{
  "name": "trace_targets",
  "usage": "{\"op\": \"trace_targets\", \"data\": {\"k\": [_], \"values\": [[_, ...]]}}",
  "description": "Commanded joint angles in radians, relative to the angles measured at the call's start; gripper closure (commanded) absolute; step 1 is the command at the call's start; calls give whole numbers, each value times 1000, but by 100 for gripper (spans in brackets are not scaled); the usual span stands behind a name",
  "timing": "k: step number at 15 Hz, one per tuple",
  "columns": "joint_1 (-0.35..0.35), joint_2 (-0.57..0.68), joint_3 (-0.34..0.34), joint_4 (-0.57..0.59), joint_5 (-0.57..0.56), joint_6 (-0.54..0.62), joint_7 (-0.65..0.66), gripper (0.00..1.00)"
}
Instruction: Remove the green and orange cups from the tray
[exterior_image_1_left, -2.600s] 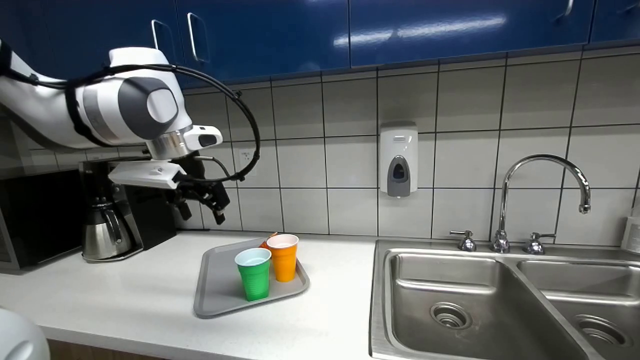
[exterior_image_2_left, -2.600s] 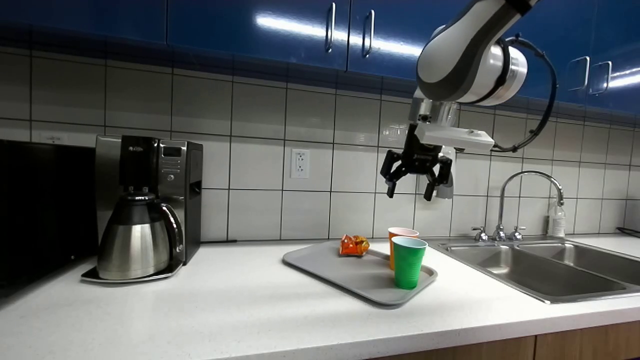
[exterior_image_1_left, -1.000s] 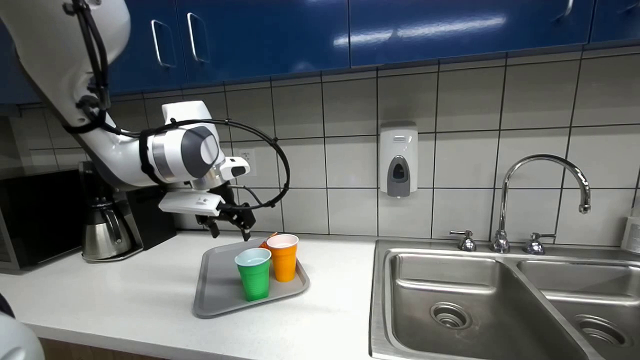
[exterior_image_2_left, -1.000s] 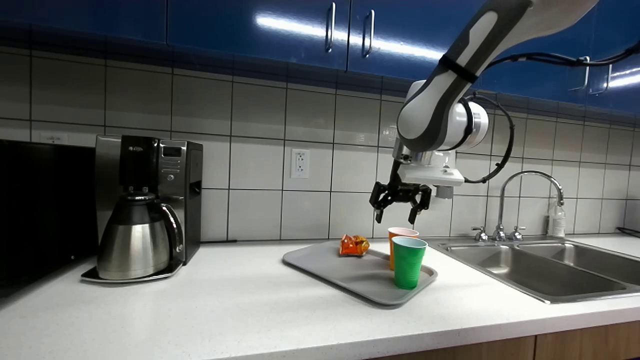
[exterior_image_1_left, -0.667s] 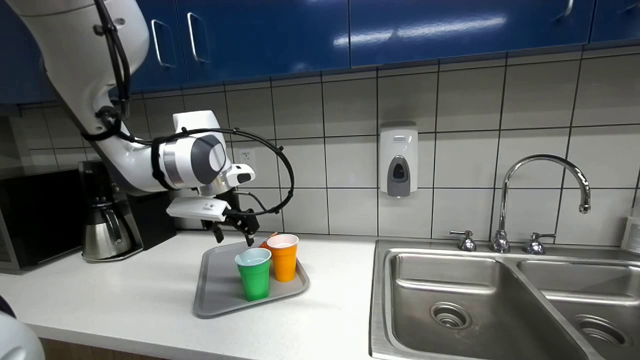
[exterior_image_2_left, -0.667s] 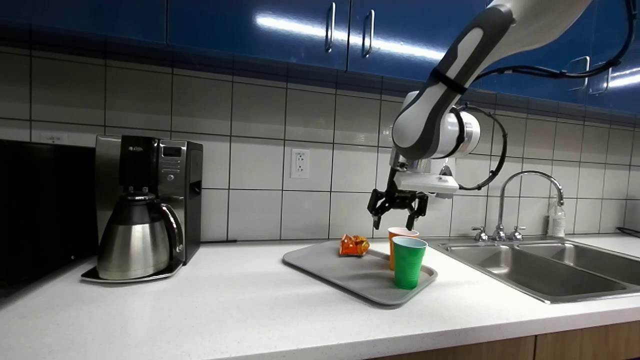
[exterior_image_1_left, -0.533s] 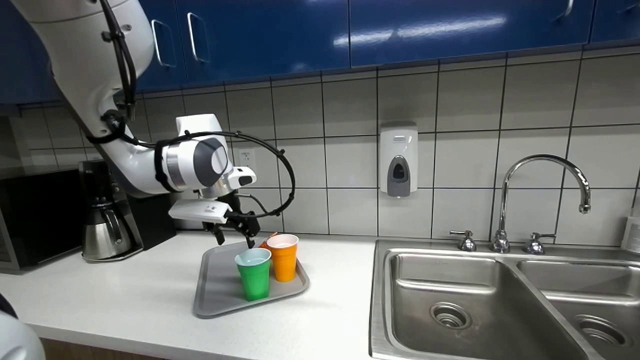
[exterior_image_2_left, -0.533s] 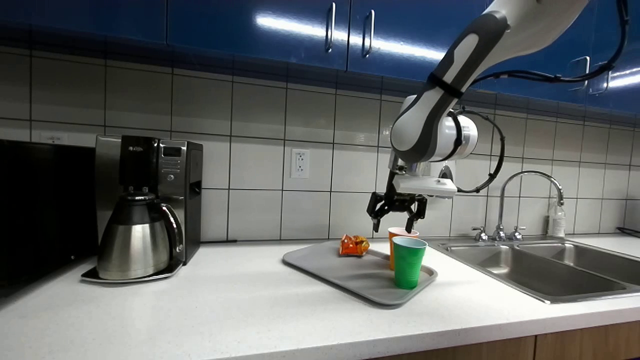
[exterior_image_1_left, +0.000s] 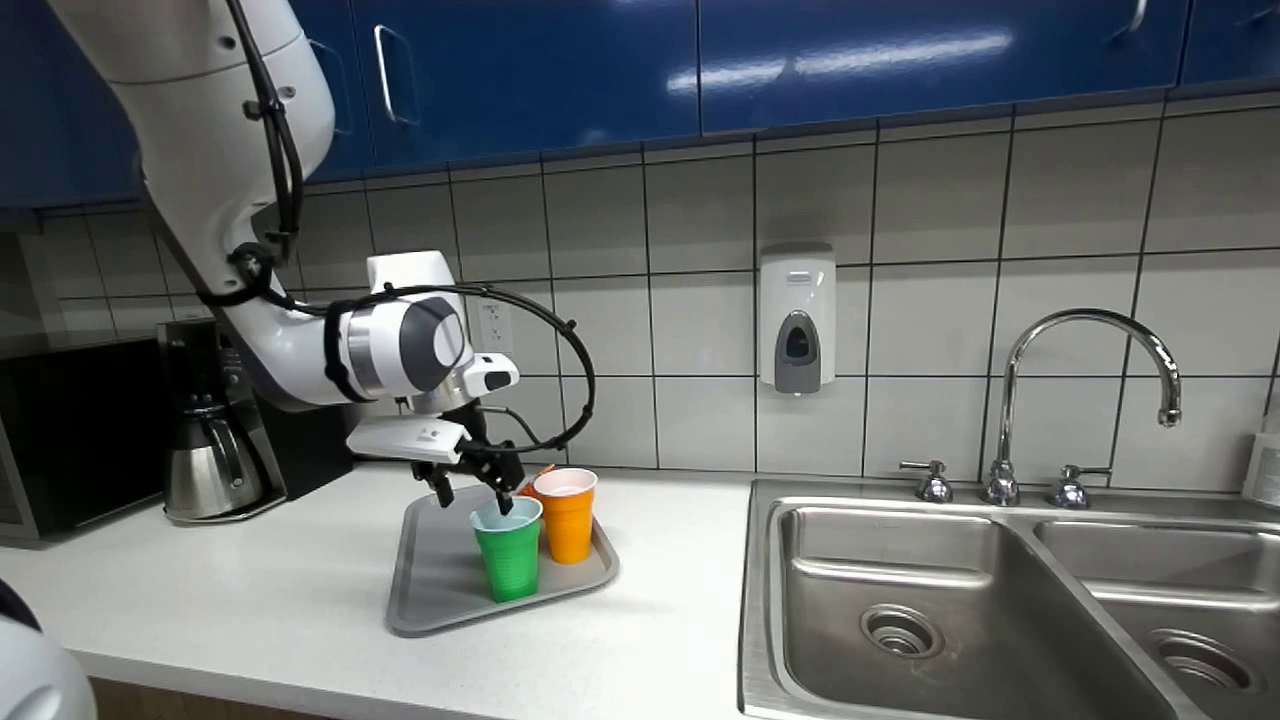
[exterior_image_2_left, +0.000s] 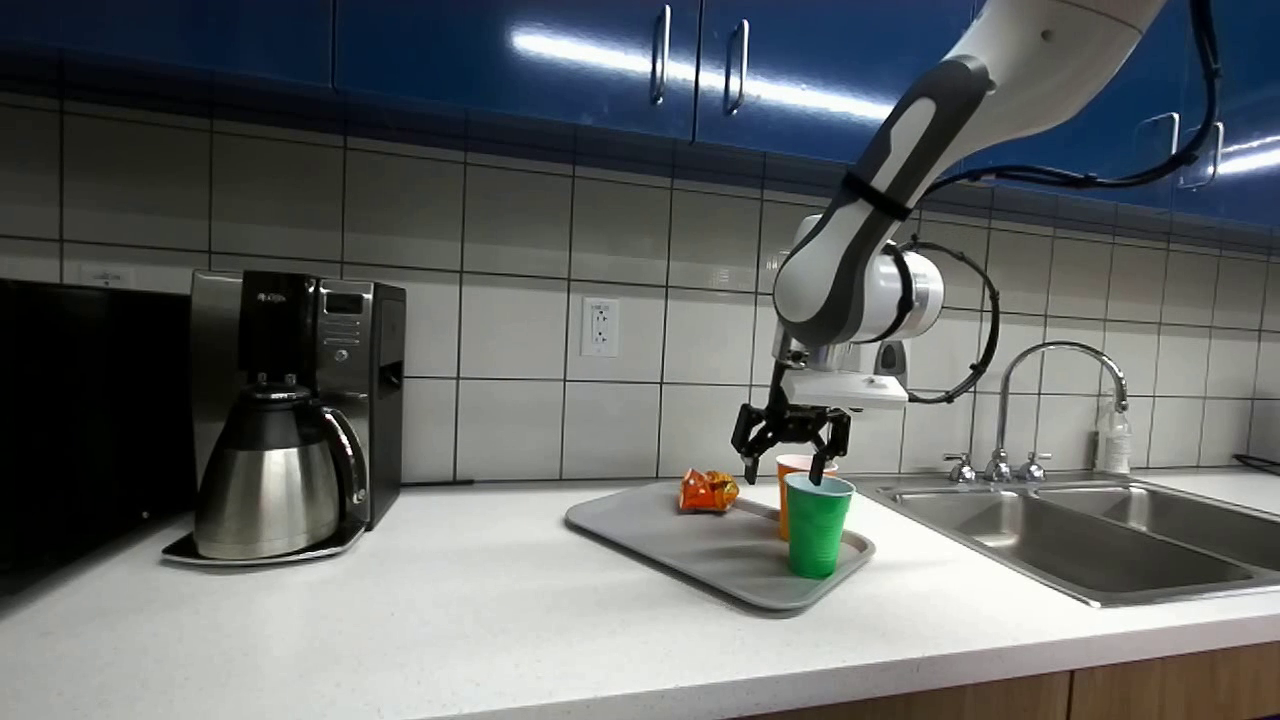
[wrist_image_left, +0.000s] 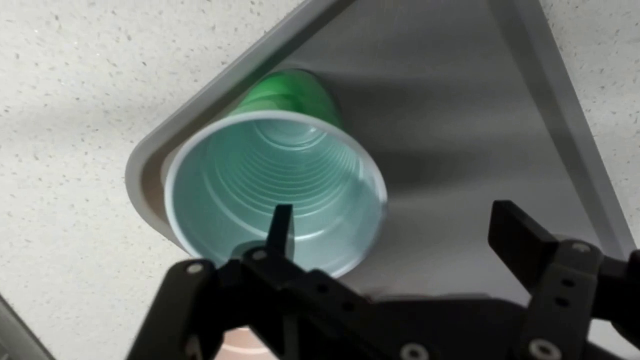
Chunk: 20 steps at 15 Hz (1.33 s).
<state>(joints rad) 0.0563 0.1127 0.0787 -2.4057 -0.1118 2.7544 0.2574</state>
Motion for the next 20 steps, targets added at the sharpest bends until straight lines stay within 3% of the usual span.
{"op": "trace_targets", "data": {"k": [1, 7, 8, 10, 18, 20], "values": [[18, 29, -22, 27, -14, 7, -5, 0], [19, 62, -31, 45, 3, 18, -26, 0], [19, 65, -31, 47, 7, 23, -30, 25], [19, 71, -33, 49, 7, 32, -37, 32], [22, 68, -37, 46, 5, 37, -42, 95], [23, 63, -38, 43, 3, 35, -40, 100]]}}
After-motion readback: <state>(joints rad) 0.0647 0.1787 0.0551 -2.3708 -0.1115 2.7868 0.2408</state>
